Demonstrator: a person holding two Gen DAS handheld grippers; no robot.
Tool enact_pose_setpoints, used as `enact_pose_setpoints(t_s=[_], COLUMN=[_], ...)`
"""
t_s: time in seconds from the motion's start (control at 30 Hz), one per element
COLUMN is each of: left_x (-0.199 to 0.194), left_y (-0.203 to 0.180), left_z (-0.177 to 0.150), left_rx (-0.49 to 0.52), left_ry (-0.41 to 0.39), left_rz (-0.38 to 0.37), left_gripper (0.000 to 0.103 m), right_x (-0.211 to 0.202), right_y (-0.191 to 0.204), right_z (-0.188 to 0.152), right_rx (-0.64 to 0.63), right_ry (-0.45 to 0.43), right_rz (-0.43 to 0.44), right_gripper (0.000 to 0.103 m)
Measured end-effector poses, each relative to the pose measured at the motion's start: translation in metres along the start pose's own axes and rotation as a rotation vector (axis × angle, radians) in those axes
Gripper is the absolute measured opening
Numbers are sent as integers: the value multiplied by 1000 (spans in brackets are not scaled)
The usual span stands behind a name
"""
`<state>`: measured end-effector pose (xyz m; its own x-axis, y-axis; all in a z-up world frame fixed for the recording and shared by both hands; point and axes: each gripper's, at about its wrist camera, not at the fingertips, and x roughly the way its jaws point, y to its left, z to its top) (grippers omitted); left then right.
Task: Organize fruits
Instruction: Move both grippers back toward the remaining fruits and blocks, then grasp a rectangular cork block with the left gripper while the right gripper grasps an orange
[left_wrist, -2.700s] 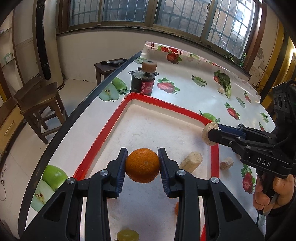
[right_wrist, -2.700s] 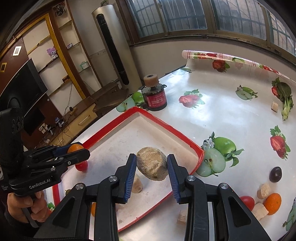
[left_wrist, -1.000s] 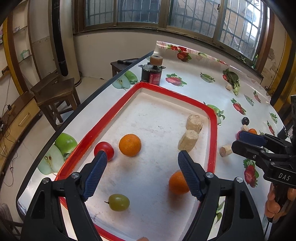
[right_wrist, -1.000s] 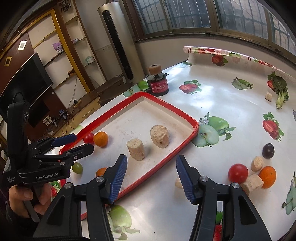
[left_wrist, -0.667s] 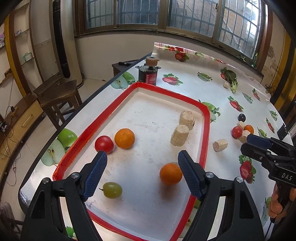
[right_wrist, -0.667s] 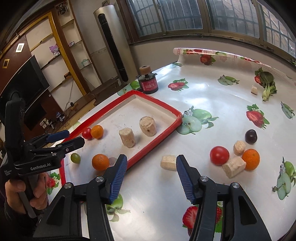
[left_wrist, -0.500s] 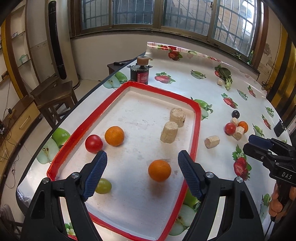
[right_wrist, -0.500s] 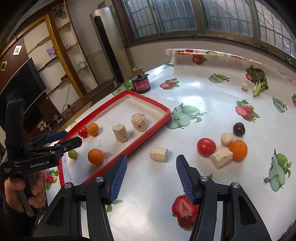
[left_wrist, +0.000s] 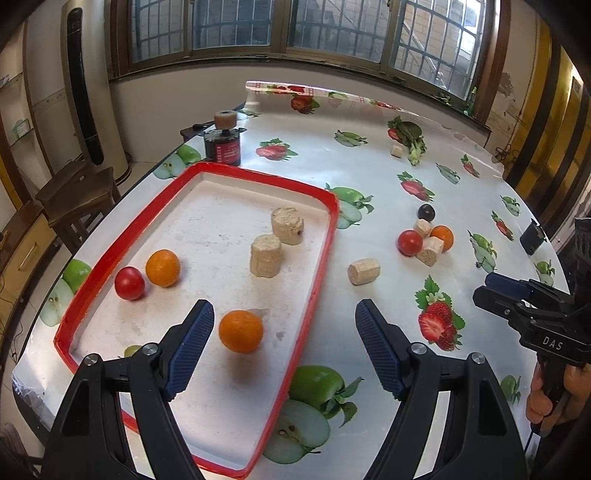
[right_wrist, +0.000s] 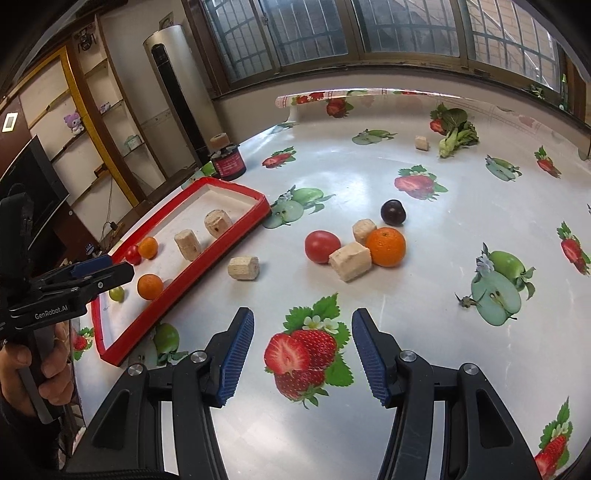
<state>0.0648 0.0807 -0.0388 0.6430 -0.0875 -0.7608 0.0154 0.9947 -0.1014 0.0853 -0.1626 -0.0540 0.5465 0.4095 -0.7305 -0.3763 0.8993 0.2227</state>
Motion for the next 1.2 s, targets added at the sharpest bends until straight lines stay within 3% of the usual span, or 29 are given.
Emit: enact_pose_setpoints(t_s=[0.37,0.83,1.2], left_x=[7,51,86], left_y=[-33,-72,-75], left_z=[0,7,16], left_rx=[53,40,77], left_ry=[23,101,125], left_rz=[-47,-183,-115], left_gripper=[79,79,79], right_x=[-8,3,23], right_y=[-21,-44,-63], right_z=[-3,19,32], right_rx=[26,28,41], right_ry=[-8,-31,-24], right_rz=[-21,-69,-67], right_gripper=[58,57,56])
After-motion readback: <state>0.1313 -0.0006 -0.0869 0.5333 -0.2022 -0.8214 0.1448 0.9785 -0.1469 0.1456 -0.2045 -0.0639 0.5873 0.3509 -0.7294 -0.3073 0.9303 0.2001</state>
